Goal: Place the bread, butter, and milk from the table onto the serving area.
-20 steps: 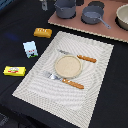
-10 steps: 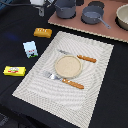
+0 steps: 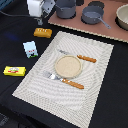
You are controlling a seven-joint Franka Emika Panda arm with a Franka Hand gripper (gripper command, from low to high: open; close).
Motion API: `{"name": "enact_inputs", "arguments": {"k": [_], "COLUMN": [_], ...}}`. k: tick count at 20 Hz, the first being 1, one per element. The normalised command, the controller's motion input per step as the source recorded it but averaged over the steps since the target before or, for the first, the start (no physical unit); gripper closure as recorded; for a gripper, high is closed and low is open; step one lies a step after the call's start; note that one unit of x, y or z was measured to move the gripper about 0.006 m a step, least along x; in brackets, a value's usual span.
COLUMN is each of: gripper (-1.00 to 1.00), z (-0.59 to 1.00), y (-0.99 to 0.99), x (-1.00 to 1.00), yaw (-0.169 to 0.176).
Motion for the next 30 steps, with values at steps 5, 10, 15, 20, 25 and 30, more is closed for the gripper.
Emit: {"name": "enact_inputs", "arguments": {"k": [5,10,15,20,25,30], "gripper": [-1.00,-1.00,-1.00,1.00,1.00,1.00], "z": [-0.50,-0.46,-0.43,-0.10,0.00,0.00], "y": [-0.11,-0.13,-0.08,-0.03,0.00,0.00], "x": [-0.17,-0.19,-0.23,-0.06,0.00,0.00], "yaw": [0.005,0.005,0.005,0.001,0.000,0.000]}}
